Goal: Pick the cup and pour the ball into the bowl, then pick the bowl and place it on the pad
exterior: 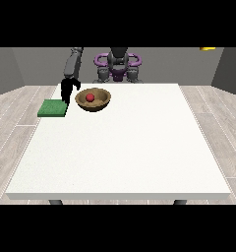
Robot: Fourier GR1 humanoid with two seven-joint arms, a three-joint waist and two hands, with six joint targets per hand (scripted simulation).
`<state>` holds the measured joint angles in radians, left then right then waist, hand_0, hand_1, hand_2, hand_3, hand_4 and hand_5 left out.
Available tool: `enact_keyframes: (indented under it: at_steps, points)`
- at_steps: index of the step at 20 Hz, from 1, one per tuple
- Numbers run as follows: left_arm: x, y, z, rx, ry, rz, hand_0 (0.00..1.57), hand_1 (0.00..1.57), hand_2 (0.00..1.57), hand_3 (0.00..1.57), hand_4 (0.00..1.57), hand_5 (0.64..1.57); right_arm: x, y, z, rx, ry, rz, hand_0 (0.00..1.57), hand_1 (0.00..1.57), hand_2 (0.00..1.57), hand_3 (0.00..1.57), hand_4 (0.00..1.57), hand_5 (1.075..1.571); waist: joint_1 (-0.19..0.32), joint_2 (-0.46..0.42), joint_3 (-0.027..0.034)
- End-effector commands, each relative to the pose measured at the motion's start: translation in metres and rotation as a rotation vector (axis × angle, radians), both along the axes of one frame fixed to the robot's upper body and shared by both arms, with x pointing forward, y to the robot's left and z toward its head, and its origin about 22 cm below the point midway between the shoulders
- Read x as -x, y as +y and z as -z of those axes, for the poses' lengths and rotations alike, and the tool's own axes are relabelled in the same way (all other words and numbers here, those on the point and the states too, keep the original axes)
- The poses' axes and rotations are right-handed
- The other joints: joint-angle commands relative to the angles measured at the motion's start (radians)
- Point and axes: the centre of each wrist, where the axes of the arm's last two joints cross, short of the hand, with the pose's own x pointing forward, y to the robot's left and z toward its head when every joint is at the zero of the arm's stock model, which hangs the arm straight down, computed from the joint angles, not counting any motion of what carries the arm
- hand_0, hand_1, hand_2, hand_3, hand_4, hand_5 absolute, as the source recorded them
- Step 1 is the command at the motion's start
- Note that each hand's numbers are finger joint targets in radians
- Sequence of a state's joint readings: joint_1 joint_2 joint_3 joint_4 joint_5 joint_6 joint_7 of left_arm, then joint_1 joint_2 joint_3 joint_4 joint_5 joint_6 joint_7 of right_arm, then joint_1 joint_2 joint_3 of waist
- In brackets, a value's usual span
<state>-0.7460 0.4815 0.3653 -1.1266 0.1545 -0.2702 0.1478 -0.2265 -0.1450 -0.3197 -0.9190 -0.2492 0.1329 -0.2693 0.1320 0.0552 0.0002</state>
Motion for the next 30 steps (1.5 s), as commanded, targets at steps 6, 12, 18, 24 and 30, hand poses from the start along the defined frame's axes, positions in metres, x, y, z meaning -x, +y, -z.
enact_keyframes:
  at_steps: [6, 12, 18, 24, 30]
  points:
    - [0.018, 0.032, -0.046, 0.005, -0.076, -0.024, 0.00, 0.00, 0.00, 0.00, 1.01, 1.536, -0.029, 0.006, 0.004, -0.020, -0.036, -0.023, 0.00, 0.00, 0.00, 0.00, 0.52, 1.554, -0.021, 0.090, 0.0007]
    - [0.027, 0.030, -0.026, 0.006, -0.081, 0.007, 0.00, 0.00, 0.00, 0.00, 1.01, 1.539, -0.023, -0.011, 0.009, -0.003, -0.081, 0.023, 0.00, 0.00, 0.00, 0.00, 0.47, 1.548, 0.006, 0.119, 0.0009]
    - [0.033, 0.041, -0.046, -0.010, -0.118, 0.035, 0.00, 0.00, 0.00, 0.00, 1.02, 1.536, -0.021, 0.029, 0.021, 0.009, -0.076, 0.018, 0.00, 0.00, 0.00, 0.00, 0.44, 1.547, 0.033, 0.131, 0.0008]
    - [0.042, 0.071, -0.054, 0.011, -0.129, -0.012, 0.00, 0.00, 0.00, 0.00, 1.02, 1.543, -0.039, 0.060, 0.013, -0.004, -0.075, 0.020, 0.00, 0.00, 0.00, 0.00, 0.50, 1.556, 0.002, 0.152, 0.0002]
    - [0.044, 0.060, -0.070, 0.036, -0.190, 0.037, 0.00, 0.00, 0.00, 0.00, 1.03, 1.529, 0.032, -0.014, 0.049, 0.218, 0.206, 0.196, 1.57, 1.57, 1.57, 1.57, 0.94, 1.471, 0.057, 0.194, -0.0002]
